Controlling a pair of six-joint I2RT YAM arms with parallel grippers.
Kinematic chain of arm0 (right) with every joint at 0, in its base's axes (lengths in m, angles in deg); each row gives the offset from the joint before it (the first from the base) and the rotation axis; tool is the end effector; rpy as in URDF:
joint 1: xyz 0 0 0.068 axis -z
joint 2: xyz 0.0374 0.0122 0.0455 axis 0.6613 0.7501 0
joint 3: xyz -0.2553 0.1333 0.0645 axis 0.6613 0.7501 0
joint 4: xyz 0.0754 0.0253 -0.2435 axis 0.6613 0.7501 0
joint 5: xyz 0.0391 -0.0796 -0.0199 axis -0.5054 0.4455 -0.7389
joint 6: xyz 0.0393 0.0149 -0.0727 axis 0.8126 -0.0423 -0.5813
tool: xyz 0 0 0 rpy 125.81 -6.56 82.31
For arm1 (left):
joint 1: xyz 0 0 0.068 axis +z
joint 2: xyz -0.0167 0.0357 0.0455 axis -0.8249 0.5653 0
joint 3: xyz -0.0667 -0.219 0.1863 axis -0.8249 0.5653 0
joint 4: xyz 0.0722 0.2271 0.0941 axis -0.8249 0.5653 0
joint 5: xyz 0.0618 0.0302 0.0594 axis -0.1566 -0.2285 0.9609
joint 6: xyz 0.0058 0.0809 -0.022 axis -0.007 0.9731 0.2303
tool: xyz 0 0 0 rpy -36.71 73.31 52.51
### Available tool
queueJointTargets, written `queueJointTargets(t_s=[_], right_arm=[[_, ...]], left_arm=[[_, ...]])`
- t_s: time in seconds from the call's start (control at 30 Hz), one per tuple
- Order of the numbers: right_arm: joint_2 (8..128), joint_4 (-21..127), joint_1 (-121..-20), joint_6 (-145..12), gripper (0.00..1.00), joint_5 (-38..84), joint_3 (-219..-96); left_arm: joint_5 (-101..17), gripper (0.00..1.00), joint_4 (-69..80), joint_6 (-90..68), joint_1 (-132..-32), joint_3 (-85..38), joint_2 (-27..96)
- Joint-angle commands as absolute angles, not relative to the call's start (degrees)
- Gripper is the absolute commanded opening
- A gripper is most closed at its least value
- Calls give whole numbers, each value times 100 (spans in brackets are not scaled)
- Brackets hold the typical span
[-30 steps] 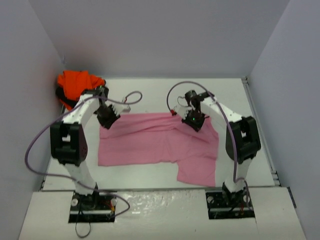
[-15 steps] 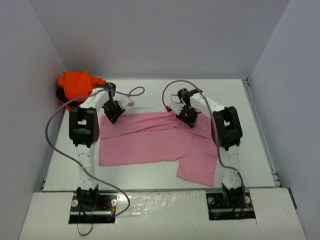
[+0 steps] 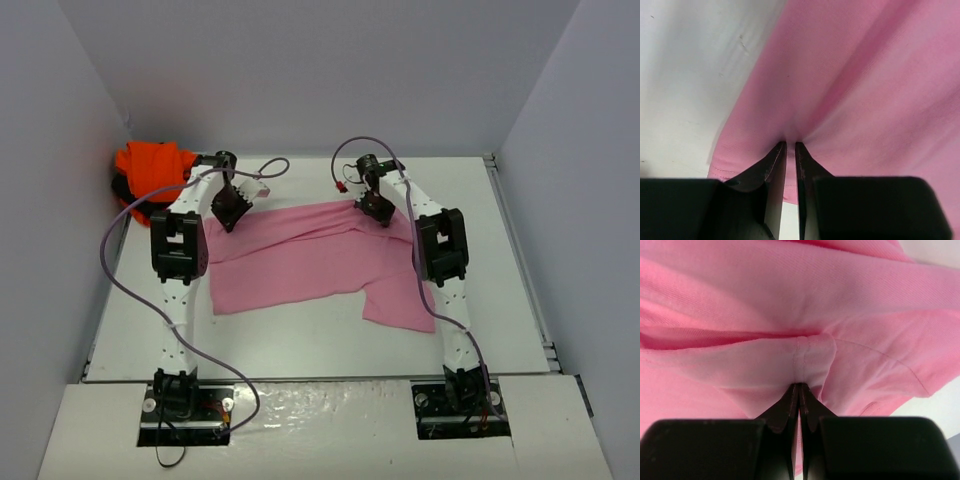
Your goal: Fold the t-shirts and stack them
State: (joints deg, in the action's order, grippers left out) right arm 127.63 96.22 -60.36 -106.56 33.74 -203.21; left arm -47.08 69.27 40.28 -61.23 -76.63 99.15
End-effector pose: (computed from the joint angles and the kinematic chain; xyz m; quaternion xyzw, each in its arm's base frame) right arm 0.5258 0.1761 0.1422 -0.4215 0.8758 -0.0573 0.2280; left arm 0.5172 -0.0681 0.1579 0.3895 0.9054 -0.0744 0.1515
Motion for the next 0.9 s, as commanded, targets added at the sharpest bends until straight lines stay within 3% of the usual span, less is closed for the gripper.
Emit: queueJointTargets(t_s=[0.0, 0.17, 0.47, 0.53, 0.57, 0.63, 0.67, 0.87], right_arm=[[13184, 9363, -5953, -10564, 0, 3510, -20396], [13056, 9286, -6050, -10616, 0, 3357, -20212], [12892, 9115, -6193, -10733, 1, 3496, -19861], [12817, 8982, -6196, -10742, 5, 3548, -19861], [12778, 8914, -6198, -10730, 10, 3596, -19876], [12556, 8770, -6205, -10659, 26, 3753, -19974], [12406, 8737, -6205, -10613, 30, 3809, -20042], [11086, 8446, -6345, -10622, 43, 4300, -19753]], left_arm=[[-4478, 12, 6853, 3844, -6139, -8280, 10317], [-4245, 20, 6569, 3604, -6170, -8563, 10425], [-3922, 24, 6322, 3388, -6213, -9081, 10667], [-3949, 27, 6192, 3318, -6213, -9042, 10599], [-3978, 36, 6105, 3277, -6211, -8968, 10506], [-4037, 64, 5840, 3173, -6222, -8685, 10168], [-4086, 69, 5728, 3137, -6217, -8515, 9920], [-4482, 70, 5139, 3054, -6269, -7235, 8162]])
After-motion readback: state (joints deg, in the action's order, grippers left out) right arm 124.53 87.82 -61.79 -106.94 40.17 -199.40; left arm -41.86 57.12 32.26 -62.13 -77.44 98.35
